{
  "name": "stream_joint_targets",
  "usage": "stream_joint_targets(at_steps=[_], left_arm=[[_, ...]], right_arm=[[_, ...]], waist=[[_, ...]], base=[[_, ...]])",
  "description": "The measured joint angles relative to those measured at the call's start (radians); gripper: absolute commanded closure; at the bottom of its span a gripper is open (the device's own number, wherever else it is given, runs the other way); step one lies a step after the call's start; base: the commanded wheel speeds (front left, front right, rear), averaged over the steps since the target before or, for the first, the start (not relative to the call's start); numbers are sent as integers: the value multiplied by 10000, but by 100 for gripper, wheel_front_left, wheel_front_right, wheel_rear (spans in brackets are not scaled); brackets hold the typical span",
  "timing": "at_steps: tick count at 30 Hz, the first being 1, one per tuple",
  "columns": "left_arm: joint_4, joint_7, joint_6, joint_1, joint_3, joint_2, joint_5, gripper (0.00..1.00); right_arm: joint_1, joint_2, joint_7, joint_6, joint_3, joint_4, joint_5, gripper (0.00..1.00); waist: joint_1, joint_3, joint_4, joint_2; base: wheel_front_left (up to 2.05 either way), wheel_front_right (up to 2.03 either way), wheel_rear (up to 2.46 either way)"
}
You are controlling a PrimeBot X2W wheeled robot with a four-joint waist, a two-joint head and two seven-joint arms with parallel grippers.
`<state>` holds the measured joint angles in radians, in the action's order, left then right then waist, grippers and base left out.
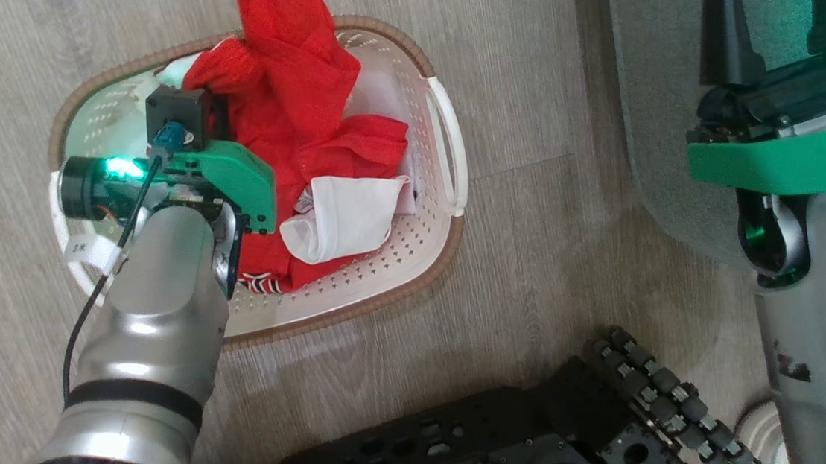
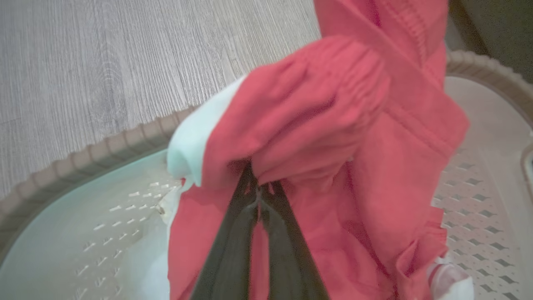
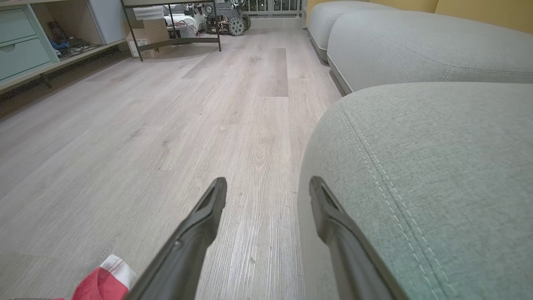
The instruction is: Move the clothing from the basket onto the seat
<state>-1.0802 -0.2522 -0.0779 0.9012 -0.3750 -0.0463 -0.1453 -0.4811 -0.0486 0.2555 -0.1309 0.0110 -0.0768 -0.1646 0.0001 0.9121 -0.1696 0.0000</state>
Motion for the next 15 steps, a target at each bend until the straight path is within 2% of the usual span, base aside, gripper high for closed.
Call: stream_joint_targets(at_steps=[7, 15], left_arm=[[558, 0, 127, -370, -15, 35, -117, 100], [1896, 2, 451, -1895, -48, 42, -247, 100]], right_arm=[[3, 0, 0, 0, -2, 173, -25, 0], [62, 0, 0, 0, -12, 537, -46, 0]], waist=[[0, -334, 98, 0], [0, -1144, 256, 0]], base=[[0, 0, 0], [0, 0, 0]])
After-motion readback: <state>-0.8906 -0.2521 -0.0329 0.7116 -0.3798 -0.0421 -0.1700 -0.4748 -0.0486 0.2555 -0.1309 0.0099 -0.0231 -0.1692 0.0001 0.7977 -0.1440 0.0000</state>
